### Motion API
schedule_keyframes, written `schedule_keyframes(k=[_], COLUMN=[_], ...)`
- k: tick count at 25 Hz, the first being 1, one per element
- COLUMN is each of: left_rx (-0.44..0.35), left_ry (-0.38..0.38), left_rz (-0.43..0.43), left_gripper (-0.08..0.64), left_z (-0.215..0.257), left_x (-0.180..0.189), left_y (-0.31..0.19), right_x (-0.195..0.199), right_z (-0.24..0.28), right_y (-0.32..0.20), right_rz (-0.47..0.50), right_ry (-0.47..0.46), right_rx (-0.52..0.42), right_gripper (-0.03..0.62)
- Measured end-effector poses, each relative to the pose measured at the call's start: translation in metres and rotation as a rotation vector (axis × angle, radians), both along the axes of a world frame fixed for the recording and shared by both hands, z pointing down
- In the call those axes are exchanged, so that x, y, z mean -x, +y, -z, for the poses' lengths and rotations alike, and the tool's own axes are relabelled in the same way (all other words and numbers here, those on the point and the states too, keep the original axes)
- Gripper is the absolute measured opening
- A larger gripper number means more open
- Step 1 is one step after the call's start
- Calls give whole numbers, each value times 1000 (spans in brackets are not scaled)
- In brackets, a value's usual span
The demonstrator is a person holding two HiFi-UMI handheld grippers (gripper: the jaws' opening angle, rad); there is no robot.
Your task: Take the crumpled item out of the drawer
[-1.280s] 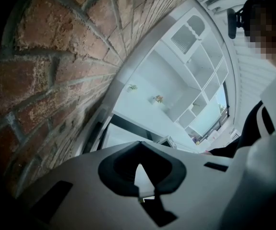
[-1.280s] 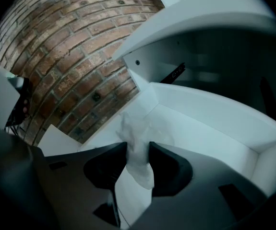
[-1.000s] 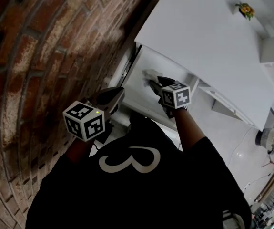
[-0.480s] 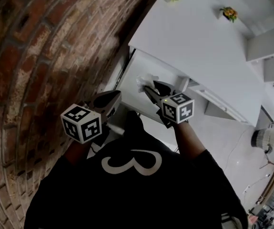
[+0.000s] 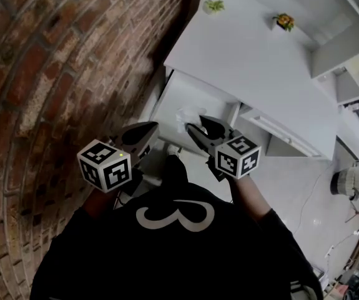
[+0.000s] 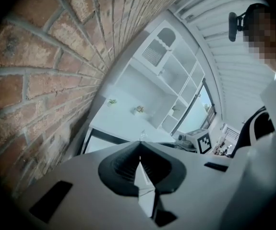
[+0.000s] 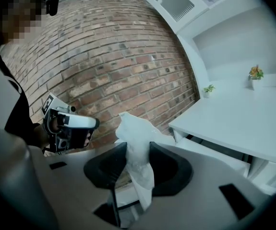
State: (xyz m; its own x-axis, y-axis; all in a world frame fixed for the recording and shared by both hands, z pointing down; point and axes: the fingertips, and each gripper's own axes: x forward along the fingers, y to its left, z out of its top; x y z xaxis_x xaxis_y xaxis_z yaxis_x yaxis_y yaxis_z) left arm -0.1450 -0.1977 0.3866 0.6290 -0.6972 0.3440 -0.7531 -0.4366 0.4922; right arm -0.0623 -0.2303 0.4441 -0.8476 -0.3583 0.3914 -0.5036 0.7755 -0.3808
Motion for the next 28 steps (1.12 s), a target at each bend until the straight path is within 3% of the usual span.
schedule_keyframes(k=[13,28], left_rx=[-101,-114], left_ry=[15,39], left_rz=[-27,-30], left_gripper=[3,3], left_z=[42,47], left_x=[-10,-11], left_y=[38,42], right_x=[-20,-27], right_z=[59,72], right_y=[43,55], right_rz=[-55,-71], right_ry=[-110,-129], right_rx=[-58,-63], right_gripper=[156,156])
